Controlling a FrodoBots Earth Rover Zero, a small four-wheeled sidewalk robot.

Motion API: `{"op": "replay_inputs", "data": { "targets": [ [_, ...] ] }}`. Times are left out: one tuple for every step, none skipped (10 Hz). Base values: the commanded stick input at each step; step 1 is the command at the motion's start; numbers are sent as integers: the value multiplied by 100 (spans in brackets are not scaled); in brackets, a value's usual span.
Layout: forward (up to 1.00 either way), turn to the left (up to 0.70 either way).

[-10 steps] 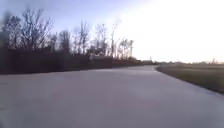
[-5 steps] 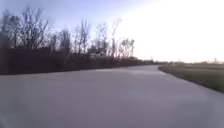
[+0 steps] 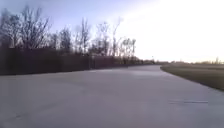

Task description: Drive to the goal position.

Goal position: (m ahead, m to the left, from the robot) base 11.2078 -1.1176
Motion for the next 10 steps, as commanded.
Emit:
{"op": "replay_inputs", "data": {
  "targets": [
    [100,1],
    [100,1],
    [100,1],
    [100,1],
    [100,1],
    [100,1],
    [100,1],
    [100,1],
    [100,1],
    [100,1]
  ]
}}
